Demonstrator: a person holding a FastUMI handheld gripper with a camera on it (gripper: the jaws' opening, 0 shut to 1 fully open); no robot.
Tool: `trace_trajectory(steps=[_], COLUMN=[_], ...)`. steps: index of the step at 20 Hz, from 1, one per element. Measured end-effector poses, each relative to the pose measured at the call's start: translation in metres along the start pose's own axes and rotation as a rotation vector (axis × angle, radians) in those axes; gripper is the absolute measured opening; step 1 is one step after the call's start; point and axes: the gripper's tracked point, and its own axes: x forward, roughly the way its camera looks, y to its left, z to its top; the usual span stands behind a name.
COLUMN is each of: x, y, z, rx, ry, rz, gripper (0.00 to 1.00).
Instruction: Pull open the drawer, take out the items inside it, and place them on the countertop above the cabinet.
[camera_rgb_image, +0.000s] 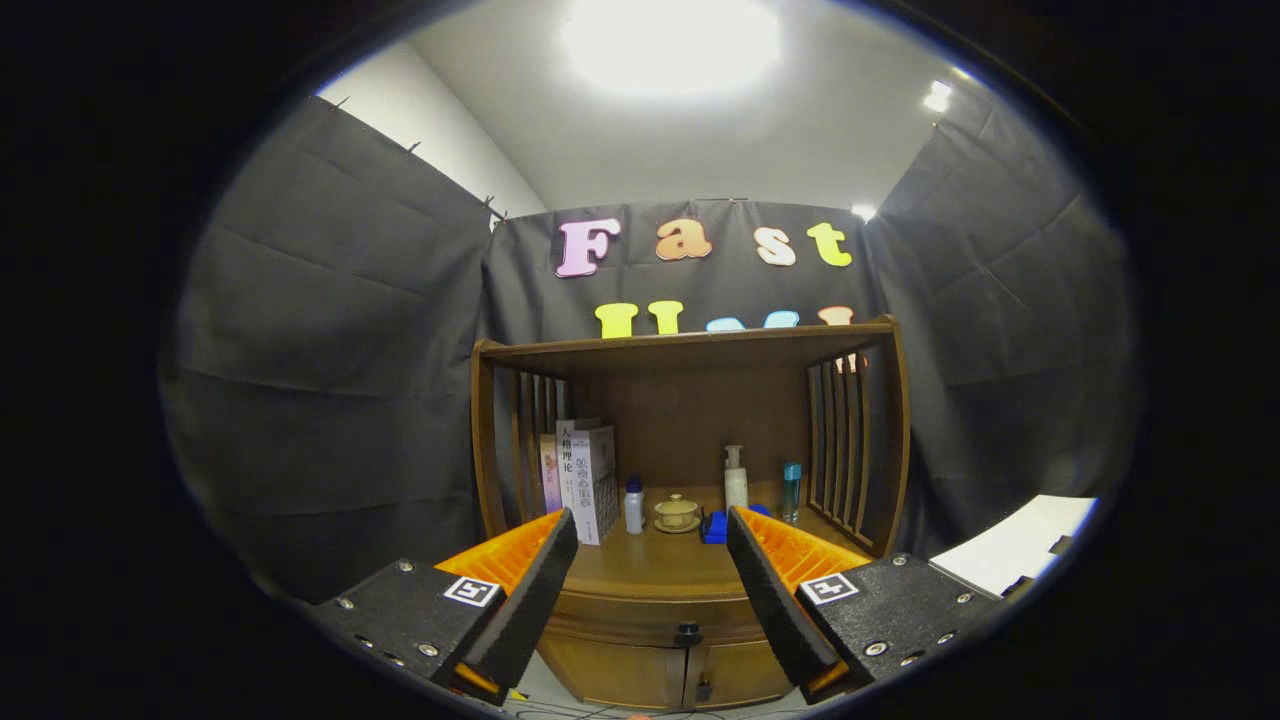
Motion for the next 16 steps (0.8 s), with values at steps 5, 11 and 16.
trace_trajectory(steps=[5,11,16], x=[0.002,0.020,0.037], y=[0.003,0.000,-0.005], z=[-0.005,-0.032,-0.086], rx=[-0.012,-0.092,-0.155], ry=[0.008,0.057,0.115], rz=[-0.009,-0.032,-0.067], gripper=[0.93,0.94,0.94])
